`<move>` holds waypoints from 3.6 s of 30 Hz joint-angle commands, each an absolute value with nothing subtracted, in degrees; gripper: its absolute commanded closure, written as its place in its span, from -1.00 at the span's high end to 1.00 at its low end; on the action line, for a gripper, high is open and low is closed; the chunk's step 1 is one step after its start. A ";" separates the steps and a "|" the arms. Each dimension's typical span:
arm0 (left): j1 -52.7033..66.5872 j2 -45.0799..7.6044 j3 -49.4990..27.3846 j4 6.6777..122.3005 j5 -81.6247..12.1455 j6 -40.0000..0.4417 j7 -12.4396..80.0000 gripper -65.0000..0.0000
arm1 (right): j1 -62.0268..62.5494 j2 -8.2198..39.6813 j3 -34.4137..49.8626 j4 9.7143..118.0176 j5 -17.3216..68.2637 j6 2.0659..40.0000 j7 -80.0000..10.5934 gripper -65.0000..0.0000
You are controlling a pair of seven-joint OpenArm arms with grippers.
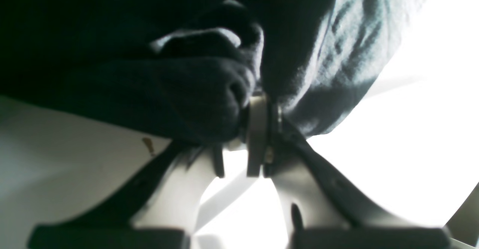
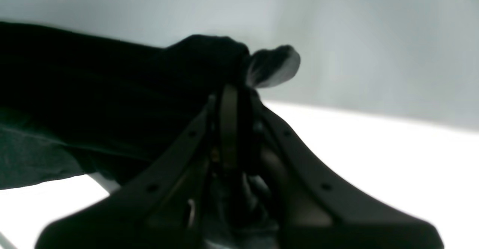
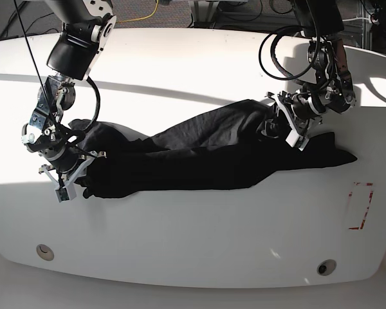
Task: Layout the t-shirt on the table in an organized manner, then fold the t-shirt properly
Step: 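Release the left gripper and move it to grasp the t-shirt's middle, then lift the t-shirt high with both grippers, stretching it between them, then swing the t-shirt forward and lay it flat with both grippers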
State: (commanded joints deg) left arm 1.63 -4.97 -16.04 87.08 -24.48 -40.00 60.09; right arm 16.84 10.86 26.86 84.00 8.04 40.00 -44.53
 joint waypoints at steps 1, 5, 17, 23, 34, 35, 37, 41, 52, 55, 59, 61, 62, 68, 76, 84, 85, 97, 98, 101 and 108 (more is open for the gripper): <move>1.71 -4.97 -16.04 88.04 -24.48 -40.00 60.09 -1.00 | 16.84 10.86 26.86 84.00 8.04 40.00 -44.53 -1.00; 2.51 -6.20 -16.04 94.20 -24.57 -40.00 62.90 -1.00 | 16.92 10.86 26.86 83.91 7.87 40.00 -44.53 -1.00; -4.26 -12.79 -16.13 110.73 -29.58 -40.00 75.38 -0.99 | 16.92 10.86 26.86 83.91 7.96 40.00 -44.53 -1.00; -11.21 -17.10 -16.40 112.13 -37.32 -40.00 80.00 -0.99 | 17.01 10.86 26.86 84.18 7.87 40.00 -44.70 -1.00; -25.71 -19.65 -22.64 111.78 -45.58 -40.00 80.00 -0.99 | 19.12 11.03 26.77 84.18 7.78 40.00 -45.93 -1.00; -27.21 -19.65 -22.73 111.52 -45.58 -40.00 80.00 -0.99 | 19.91 11.03 26.68 84.18 7.78 40.00 -45.93 -1.00; -30.11 -19.47 -22.73 111.08 -45.41 -40.00 80.00 -0.99 | 21.49 11.30 26.68 83.82 7.78 40.00 -46.20 -1.00; -35.91 -18.95 -22.55 109.76 -42.51 -40.00 80.00 -0.99 | 25.63 11.38 26.68 82.86 7.69 40.00 -48.40 -1.00; -52.97 -11.65 -22.90 100.62 -36.97 -40.00 78.90 -0.99 | 42.59 13.32 20.62 78.46 7.69 40.00 -50.24 -1.00; -57.19 -11.47 -22.81 98.86 -36.97 -40.00 77.23 -0.99 | 46.81 13.76 17.63 78.46 7.69 40.00 -50.24 -1.00; -64.31 -11.47 -22.55 94.99 -36.97 -40.00 76.00 -0.99 | 52.70 13.93 15.87 78.46 7.69 40.00 -50.51 -1.00; -67.56 -11.65 -22.46 93.23 -36.97 -40.00 75.38 -0.99 | 55.25 14.55 14.90 78.46 7.69 40.00 -51.74 -1.00; -68.88 -11.74 -22.46 92.35 -36.97 -40.00 75.21 -0.99 | 56.57 15.34 14.46 78.55 7.69 40.00 -52.62 -1.00; -71.25 -11.82 -22.37 89.36 -37.14 -40.00 75.12 -0.99 | 60.79 16.66 14.37 79.43 8.04 40.00 -58.68 -1.00; -62.29 -13.32 -22.64 91.21 -37.76 -40.00 76.88 -0.98 | 51.56 17.89 14.37 90.77 8.04 40.00 -64.13 -1.00; -42.59 -14.64 -25.36 97.27 -43.21 -40.00 79.08 -0.98 | 31.78 17.45 16.04 102.11 8.04 40.00 -67.12 -1.00; -39.96 -14.64 -25.80 97.89 -43.47 -40.00 79.52 -0.98 | 29.41 16.92 16.31 103.08 8.04 40.00 -67.21 -1.00; -8.31 -14.64 -30.99 102.55 -43.38 -40.00 80.00 -0.98 | 8.40 15.69 16.40 110.55 8.04 40.00 -71.69 -1.00; -6.55 -14.64 -30.99 102.55 -43.47 -40.00 80.00 -0.98 | 7.43 15.43 16.40 110.55 8.04 40.00 -71.78 -1.00; -0.84 -14.81 -30.99 102.73 -43.12 -40.00 80.00 -0.98 | 4.26 15.08 16.22 110.37 7.87 40.00 -71.87 -1.00; 9.01 -17.27 -30.90 102.64 -42.33 -40.00 80.00 -0.98 | -3.74 14.46 16.04 110.20 7.78 40.00 -72.04 -1.00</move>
